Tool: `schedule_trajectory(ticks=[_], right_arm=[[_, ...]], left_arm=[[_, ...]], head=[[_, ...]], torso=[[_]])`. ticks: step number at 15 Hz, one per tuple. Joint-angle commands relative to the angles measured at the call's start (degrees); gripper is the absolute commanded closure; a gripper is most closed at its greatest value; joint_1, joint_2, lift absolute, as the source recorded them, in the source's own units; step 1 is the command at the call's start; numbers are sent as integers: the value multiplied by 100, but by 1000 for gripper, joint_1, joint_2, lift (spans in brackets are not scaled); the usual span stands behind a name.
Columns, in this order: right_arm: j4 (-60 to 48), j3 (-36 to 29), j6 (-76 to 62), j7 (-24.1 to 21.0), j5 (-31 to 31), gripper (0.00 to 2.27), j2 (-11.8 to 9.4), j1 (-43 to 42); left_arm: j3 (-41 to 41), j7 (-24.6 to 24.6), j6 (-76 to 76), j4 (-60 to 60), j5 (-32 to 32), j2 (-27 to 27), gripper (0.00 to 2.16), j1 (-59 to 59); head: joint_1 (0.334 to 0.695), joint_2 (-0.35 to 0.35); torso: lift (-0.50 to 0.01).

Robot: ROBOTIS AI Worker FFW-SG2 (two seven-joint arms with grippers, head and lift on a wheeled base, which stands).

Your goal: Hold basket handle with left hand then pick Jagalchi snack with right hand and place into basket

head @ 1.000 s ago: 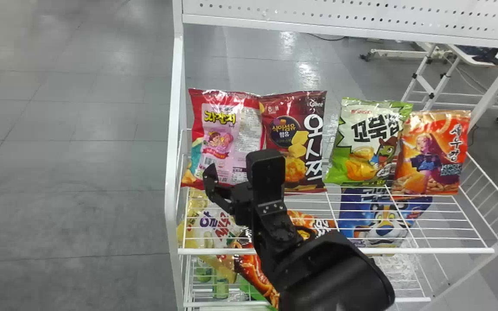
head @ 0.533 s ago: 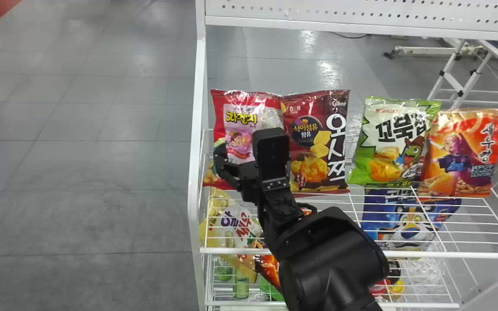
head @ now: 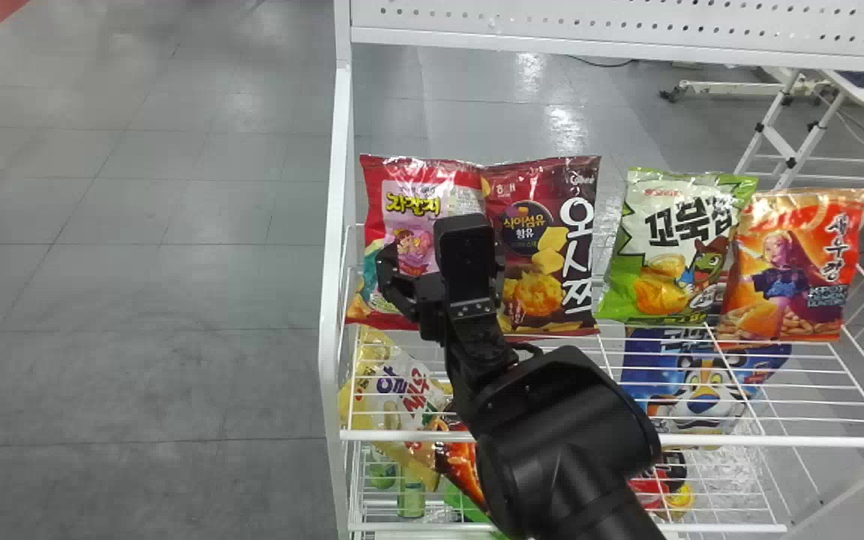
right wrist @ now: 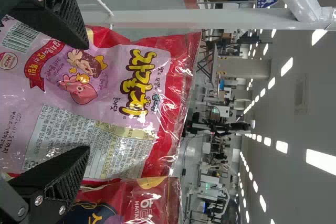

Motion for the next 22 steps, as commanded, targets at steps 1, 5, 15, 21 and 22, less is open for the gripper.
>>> schedule_trajectory(ticks=[1, 5, 15, 21, 22], right_arm=[[85, 9, 14, 8, 13, 161, 5, -75], [182, 0, 137, 114, -13, 353, 5, -155], [-398, -229, -21, 641, -5, 2013, 0, 294], [-1471, -229, 506, 861, -198, 2010, -360, 918], [-1611, -229, 559, 896, -277, 2010, -422, 1014]], left_arm=[[2, -10, 0, 15, 1, -5, 2105, 0], [2, -53, -70, 85, 1, -5, 2105, 9], [-16, -62, -193, 208, 10, -23, 2105, 9], [-60, -53, -176, 156, 10, -23, 2105, 0], [-68, -45, -176, 147, 10, -23, 2105, 0]], head=[[695, -96], [695, -94], [695, -95], [695, -102], [695, -107]], torso=[[-9], [-9], [-9], [-9], [-9]])
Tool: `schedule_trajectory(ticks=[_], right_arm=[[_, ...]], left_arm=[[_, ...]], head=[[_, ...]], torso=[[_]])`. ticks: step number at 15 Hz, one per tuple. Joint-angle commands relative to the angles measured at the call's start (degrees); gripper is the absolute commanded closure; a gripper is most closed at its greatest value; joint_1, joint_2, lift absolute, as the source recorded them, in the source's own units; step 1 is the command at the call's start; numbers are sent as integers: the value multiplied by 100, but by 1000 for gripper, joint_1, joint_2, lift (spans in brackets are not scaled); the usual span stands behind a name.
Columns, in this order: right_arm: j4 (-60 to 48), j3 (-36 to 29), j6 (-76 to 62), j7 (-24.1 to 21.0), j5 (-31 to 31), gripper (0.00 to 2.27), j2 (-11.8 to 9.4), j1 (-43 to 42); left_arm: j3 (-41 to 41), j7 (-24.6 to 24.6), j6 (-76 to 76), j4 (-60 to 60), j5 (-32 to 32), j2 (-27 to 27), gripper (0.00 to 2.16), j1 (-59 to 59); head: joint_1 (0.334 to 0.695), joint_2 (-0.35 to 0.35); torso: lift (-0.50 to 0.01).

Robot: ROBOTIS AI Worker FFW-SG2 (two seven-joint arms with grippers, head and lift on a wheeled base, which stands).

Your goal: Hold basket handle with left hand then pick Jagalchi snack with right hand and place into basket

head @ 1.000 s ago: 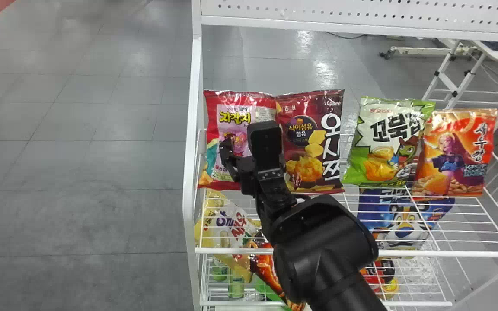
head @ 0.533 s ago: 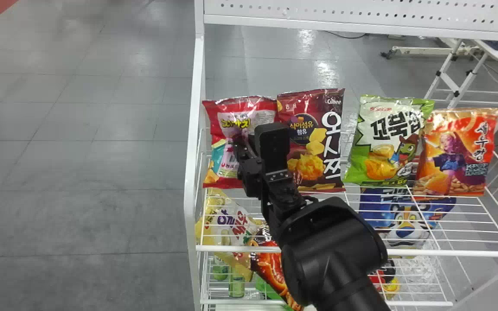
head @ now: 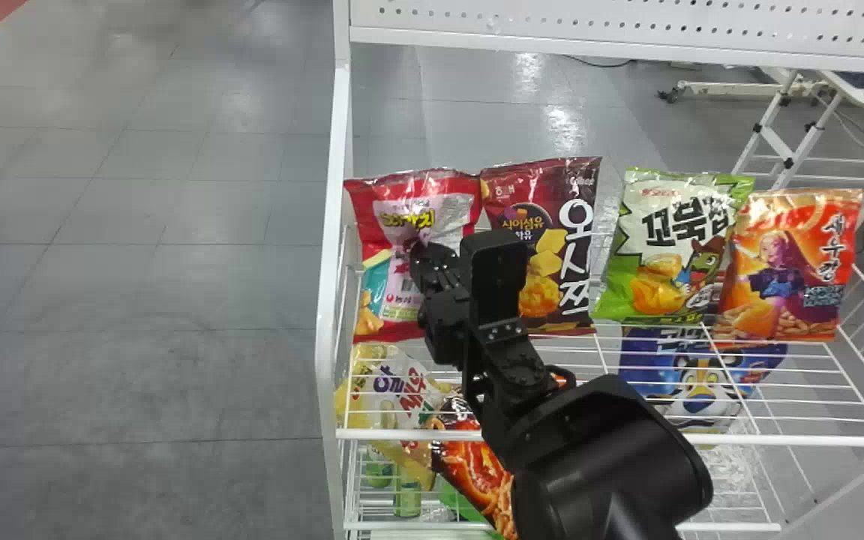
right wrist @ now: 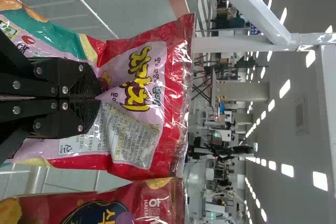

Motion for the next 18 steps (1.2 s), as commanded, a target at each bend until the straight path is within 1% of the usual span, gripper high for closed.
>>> schedule_trajectory(ticks=[1, 2, 5, 6, 9, 10, 14, 15, 18], right_arm=[[-310, 9, 182, 117, -80, 2010, -93, 184], [-363, 18, 182, 170, -72, 2013, -111, 228], [-477, -17, 305, 618, -89, 2013, -137, 316], [-521, -26, 357, 671, -116, 2013, -155, 360], [-943, -52, 516, 706, -116, 2013, -296, 632], [-1163, -52, 621, 688, -124, 2013, -375, 764], [-2288, -360, 1148, 469, -195, 2013, -823, 1405], [-2578, -474, 1236, 407, -203, 2013, -937, 1590], [-3509, -940, 1535, 398, -511, 2013, -1245, 2205]], left_arm=[[-23, 5, 0, -12, 0, 5, 2105, -1], [-23, -4, 0, -12, 0, 5, 2105, -1], [-58, -4, 0, -39, 0, 5, 2105, 8], [-67, -4, 0, -39, 0, 14, 2105, 16], [-111, -4, -17, -83, -9, 14, 2105, 51], [-119, -4, 0, -100, -9, 14, 2105, 60], [-155, 23, -17, -162, -44, 14, 2105, 113], [-190, 40, -17, -171, -53, 14, 2108, 122], [-322, 75, -17, -215, -158, 5, 2108, 157]], head=[[695, -109], [695, -110], [695, -96], [695, -91], [695, -91], [695, -101], [695, -143], [695, -184], [695, -254]], torso=[[-9], [-9], [-9], [-9], [-9], [-9], [-9], [-9], [-9]])
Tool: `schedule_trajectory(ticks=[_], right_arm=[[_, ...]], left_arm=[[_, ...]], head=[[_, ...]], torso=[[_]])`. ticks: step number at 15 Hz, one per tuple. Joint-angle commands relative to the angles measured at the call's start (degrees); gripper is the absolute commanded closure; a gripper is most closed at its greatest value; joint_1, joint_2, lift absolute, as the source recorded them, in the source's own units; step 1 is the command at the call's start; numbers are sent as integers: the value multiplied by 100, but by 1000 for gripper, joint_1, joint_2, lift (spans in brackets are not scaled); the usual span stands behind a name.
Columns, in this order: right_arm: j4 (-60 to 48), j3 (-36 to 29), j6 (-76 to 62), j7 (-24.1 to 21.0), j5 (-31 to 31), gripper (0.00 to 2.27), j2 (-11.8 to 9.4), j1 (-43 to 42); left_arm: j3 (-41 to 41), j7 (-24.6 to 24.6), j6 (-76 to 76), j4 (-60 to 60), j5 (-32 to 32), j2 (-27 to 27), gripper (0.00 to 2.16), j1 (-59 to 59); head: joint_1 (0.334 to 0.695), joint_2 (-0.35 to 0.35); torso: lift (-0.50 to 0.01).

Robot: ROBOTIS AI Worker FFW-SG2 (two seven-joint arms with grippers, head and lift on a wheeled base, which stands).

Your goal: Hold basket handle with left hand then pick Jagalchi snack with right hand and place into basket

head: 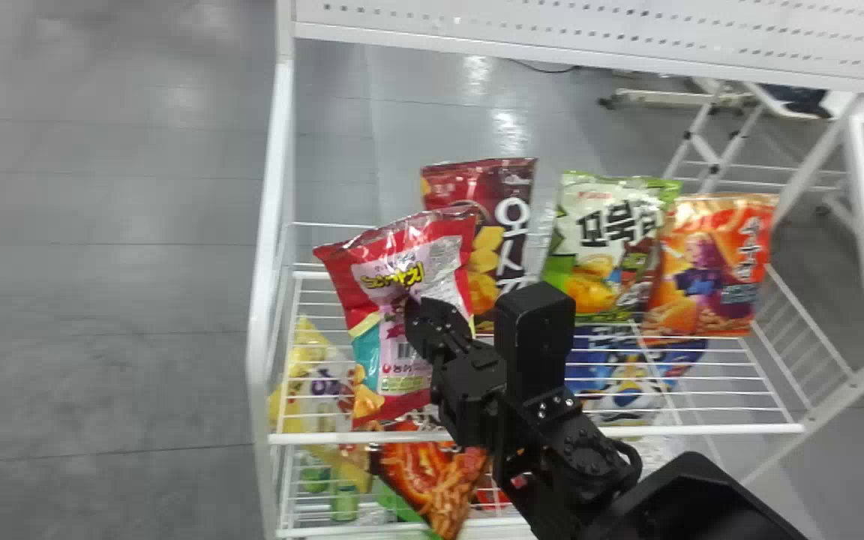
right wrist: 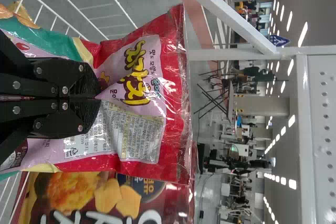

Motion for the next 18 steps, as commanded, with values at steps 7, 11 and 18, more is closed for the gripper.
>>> schedule_trajectory(ticks=[7, 11, 18], right_arm=[[-2360, -1822, 2142, 99, -1006, 2010, -541, 1504], [-3037, -2745, 3970, 705, -1603, 2010, -532, 1759], [-3160, -4213, 5581, 2340, -2421, 2010, 110, 1715]], left_arm=[[-111, 37, 0, -99, -92, -41, 2108, 111], [-49, 107, -105, -134, -101, -85, 2108, 102], [-172, 327, -105, -196, -206, -199, 2108, -65]], head=[[695, -350], [695, -350], [695, -350]], torso=[[-9], [-9], [-9]])
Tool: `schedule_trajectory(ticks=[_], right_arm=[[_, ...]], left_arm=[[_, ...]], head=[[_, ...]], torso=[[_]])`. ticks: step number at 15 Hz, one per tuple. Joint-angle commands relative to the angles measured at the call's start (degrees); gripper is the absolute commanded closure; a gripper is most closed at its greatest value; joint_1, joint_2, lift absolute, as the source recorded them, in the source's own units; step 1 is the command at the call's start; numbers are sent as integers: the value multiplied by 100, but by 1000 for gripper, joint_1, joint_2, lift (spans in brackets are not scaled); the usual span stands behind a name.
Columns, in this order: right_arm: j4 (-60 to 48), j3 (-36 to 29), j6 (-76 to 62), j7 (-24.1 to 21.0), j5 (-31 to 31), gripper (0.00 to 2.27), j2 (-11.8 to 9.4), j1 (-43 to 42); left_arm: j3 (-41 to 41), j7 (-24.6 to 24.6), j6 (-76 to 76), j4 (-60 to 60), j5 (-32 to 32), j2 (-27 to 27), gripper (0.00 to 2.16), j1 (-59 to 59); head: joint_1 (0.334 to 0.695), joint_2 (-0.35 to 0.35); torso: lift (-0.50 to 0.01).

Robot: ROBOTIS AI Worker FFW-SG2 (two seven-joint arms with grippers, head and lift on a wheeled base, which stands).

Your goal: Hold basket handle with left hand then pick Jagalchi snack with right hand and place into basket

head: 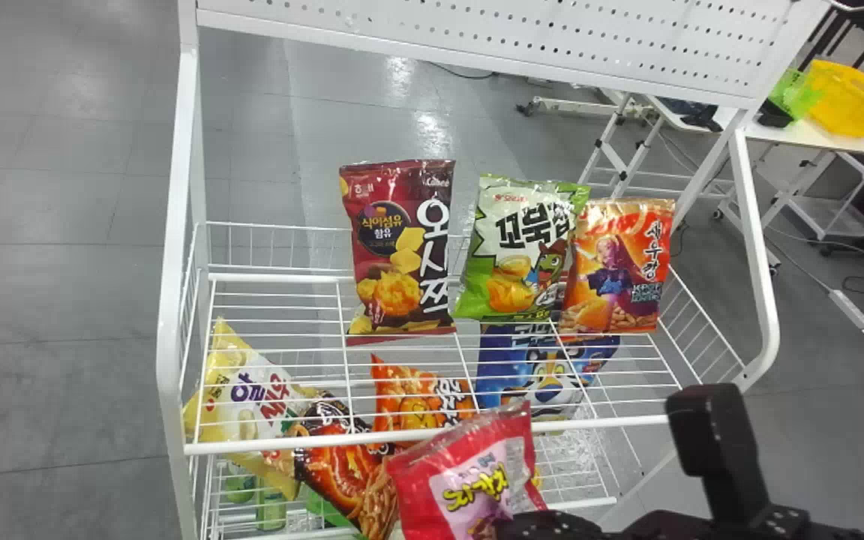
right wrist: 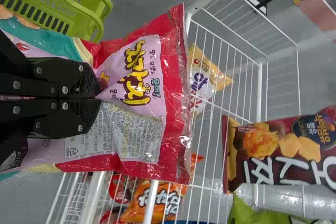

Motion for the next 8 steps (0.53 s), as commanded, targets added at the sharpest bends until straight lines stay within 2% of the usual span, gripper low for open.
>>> schedule_trajectory(ticks=[1, 8], right_arm=[[58, -175, 56, 146, -5, 2010, 86, -13], [743, 150, 56, 444, 302, 2010, -46, 136]], left_arm=[[-55, 28, 0, 14, -29, -20, 2108, -56], [-99, 2, 0, -13, -55, -38, 2108, -65]], head=[[695, -350], [695, -350]], torso=[[-9], [-9]])
